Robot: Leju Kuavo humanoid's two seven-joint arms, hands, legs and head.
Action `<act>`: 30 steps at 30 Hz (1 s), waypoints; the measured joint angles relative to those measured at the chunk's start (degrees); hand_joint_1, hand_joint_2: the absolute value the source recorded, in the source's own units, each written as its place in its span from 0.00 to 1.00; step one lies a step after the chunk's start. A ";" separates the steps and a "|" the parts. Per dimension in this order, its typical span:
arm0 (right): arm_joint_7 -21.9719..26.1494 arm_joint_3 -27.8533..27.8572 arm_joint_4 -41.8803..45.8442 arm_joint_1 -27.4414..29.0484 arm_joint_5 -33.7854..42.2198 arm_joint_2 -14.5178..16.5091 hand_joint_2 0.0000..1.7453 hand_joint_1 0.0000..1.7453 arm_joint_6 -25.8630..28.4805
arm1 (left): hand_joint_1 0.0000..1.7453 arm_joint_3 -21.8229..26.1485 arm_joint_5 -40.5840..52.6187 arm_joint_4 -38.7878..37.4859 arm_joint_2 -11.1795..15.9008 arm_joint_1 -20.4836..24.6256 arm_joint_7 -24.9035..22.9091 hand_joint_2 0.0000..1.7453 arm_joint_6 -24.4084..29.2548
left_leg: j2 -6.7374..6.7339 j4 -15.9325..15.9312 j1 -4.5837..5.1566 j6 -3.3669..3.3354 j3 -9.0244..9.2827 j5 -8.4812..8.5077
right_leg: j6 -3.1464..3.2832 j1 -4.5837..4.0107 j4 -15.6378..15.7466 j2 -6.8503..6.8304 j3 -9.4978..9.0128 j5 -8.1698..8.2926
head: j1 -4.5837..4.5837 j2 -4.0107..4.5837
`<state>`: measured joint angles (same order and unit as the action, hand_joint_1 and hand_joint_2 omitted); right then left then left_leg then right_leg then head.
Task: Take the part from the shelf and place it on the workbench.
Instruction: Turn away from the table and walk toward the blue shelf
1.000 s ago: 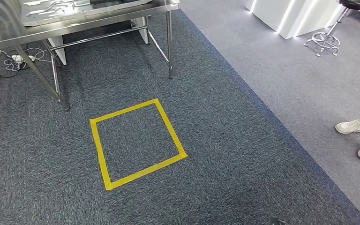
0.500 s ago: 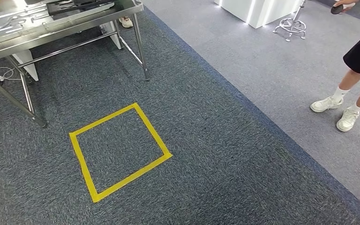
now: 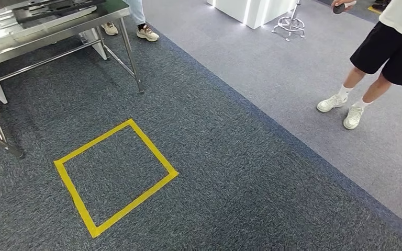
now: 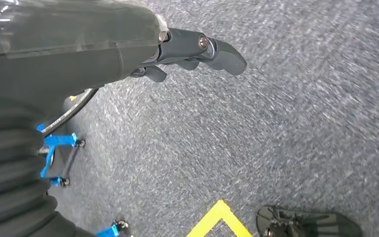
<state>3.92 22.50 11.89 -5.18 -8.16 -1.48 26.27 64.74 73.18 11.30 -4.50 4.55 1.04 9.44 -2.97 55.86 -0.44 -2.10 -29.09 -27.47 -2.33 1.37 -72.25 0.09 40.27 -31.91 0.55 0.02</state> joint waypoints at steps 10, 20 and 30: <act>-2.68 0.75 -0.09 -0.68 1.10 0.02 0.00 0.00 -1.22 | 0.00 0.00 -0.12 0.04 -0.16 0.54 0.08 1.00 -0.02 | -0.07 5.08 -0.16 3.51 -0.74 -4.44 | 2.68 0.07 14.27 -1.18 -7.59 5.49 | -0.56 0.00; -4.74 2.40 -0.19 -0.86 3.19 0.54 0.00 0.00 -2.62 | 0.00 0.02 -0.08 0.09 -0.03 0.44 0.30 1.00 -0.09 | 5.25 1.54 1.73 -0.35 0.23 -1.08 | 3.22 -1.18 14.10 4.12 -6.84 6.25 | -0.37 0.00; -4.94 4.81 -0.22 -0.38 4.16 0.55 0.00 0.00 -4.21 | 0.00 -0.07 0.35 0.09 -0.23 0.55 0.17 1.00 -0.79 | 0.63 -1.06 0.91 -0.48 0.64 0.60 | 0.24 0.00 -0.20 0.28 0.28 -0.33 | -0.19 0.00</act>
<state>-1.02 27.32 11.67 -5.56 -4.00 -0.93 22.06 64.67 73.53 11.39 -4.73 5.10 1.21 8.66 -2.33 54.79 0.47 -2.58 -28.46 -26.87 -2.09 1.37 -72.46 0.38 40.55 -32.24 0.36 0.02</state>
